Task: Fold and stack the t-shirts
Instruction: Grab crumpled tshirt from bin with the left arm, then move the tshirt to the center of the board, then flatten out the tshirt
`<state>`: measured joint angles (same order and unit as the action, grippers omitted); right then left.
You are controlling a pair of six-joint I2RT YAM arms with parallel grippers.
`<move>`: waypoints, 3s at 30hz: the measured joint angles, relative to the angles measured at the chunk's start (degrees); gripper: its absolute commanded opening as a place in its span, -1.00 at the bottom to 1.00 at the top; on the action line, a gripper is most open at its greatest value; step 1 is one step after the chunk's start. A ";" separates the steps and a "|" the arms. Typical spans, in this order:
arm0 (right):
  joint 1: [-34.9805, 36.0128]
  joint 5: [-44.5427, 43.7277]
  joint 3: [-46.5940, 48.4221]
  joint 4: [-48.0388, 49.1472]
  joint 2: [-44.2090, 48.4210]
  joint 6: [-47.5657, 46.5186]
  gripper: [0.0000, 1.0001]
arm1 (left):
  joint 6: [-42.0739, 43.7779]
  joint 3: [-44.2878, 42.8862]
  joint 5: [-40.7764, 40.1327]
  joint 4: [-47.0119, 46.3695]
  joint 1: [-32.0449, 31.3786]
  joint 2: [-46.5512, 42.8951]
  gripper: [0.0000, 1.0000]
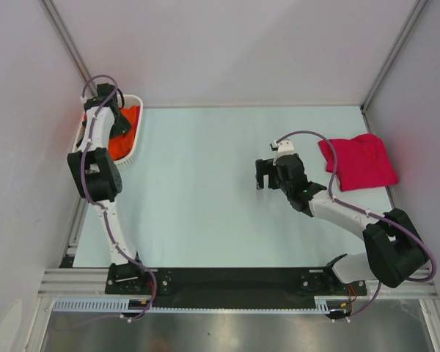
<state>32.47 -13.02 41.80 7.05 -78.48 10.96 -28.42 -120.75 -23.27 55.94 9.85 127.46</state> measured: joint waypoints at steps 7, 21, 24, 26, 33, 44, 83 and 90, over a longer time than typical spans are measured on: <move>0.00 0.00 0.00 -0.20 0.00 -0.02 0.99 | 0.61 -1.40 1.70 0.90 0.20 6.27 0.15; -0.09 0.42 0.00 -1.27 0.02 0.00 0.99 | -1.18 5.60 0.07 -1.18 -0.02 -0.76 -1.00; -0.09 0.44 0.00 -1.29 0.04 0.00 1.00 | -1.57 9.20 -1.22 -1.33 -0.11 -7.43 -1.00; -0.09 0.42 0.00 -1.33 0.07 0.00 0.99 | -1.55 11.34 -1.64 -1.99 -0.22 -13.11 -1.00; -0.15 -0.57 0.00 -1.70 1.38 0.22 0.99 | 0.28 15.41 -1.60 -8.81 -5.75 -32.26 -1.00; -6.45 -5.18 -0.92 -1.66 6.84 3.48 1.00 | 1.86 16.24 5.05 -12.81 -27.52 -30.93 -1.00; -2.47 2.56 0.98 0.59 5.77 2.75 0.95 | 9.73 44.68 -2.36 -34.84 -46.40 -46.58 0.99; 0.92 4.92 7.41 -3.58 -2.67 0.90 0.89 | 7.74 49.11 -8.13 -30.62 -38.23 -46.16 0.99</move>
<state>33.39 -8.10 49.21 3.46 -81.14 11.86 -20.69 -71.64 -31.40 25.32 -28.38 81.30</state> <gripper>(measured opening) 0.960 0.996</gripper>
